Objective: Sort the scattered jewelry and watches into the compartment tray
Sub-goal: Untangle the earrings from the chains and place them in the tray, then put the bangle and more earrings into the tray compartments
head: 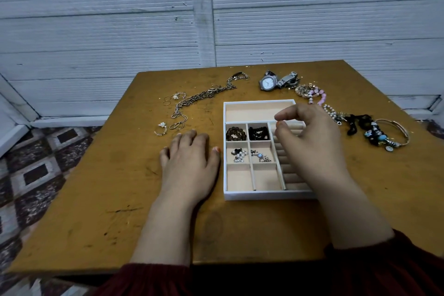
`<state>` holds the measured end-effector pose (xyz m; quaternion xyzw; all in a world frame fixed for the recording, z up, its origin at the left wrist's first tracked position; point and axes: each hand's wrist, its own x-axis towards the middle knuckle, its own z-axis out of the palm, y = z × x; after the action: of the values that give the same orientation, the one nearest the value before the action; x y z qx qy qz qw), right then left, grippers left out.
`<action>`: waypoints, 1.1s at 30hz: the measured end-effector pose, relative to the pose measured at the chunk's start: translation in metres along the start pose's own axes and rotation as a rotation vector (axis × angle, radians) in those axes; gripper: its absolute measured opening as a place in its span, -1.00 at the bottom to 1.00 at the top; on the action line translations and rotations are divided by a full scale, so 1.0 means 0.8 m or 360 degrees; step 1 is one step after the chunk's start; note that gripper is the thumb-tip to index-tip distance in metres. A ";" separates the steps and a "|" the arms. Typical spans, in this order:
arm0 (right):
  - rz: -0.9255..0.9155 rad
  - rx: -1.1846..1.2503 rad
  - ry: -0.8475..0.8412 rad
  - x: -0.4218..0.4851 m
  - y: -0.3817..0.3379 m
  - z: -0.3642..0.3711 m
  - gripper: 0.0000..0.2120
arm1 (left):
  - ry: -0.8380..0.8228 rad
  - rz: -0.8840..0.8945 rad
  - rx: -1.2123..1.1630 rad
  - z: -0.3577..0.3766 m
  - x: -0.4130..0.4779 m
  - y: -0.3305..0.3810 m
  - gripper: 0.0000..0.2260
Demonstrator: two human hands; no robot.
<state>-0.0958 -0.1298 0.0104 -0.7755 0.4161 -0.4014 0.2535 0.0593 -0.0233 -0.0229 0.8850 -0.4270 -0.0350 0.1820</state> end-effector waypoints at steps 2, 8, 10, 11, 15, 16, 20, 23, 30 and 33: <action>0.0009 0.0025 0.0019 0.000 0.003 -0.001 -0.88 | 0.0196 0.0044 -0.0091 -0.003 0.000 0.002 -0.67; 0.0055 0.0052 0.0068 0.002 0.018 -0.011 -0.89 | 0.0640 0.0289 -0.0358 -0.013 -0.004 0.022 -0.75; 0.0098 0.0050 0.0073 0.003 0.024 -0.017 -0.90 | 0.0679 0.0388 -0.0377 -0.015 -0.006 0.031 -0.74; 0.0109 0.0053 0.0076 0.004 0.027 -0.020 -0.90 | 0.0695 0.0431 -0.0388 -0.016 -0.007 0.036 -0.73; 0.0158 0.0055 0.0075 0.007 0.040 -0.035 -0.90 | 0.0668 0.0546 -0.0428 -0.015 -0.011 0.065 -0.73; 0.0161 0.0045 0.0078 0.007 0.044 -0.039 -0.89 | 0.0647 0.0579 -0.0426 -0.013 -0.013 0.074 -0.74; 0.0181 0.0024 0.0114 0.007 0.061 -0.057 -0.89 | 0.0531 0.0670 -0.0413 -0.005 -0.019 0.112 -0.79; 0.0201 0.0029 0.0153 0.010 0.075 -0.073 -0.89 | 0.0477 0.0722 -0.0374 0.000 -0.021 0.138 -0.80; 0.0245 -0.0001 0.0225 0.011 0.107 -0.111 -0.89 | 0.0387 0.0844 -0.0397 0.018 -0.018 0.184 -0.76; 0.0295 -0.0039 0.0256 0.010 0.119 -0.127 -0.89 | 0.0319 0.0870 -0.0420 0.028 -0.017 0.204 -0.77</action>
<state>-0.2198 -0.1927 0.0007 -0.7020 0.5100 -0.4321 0.2459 -0.0756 -0.1121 0.0128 0.7054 -0.6206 0.0474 0.3391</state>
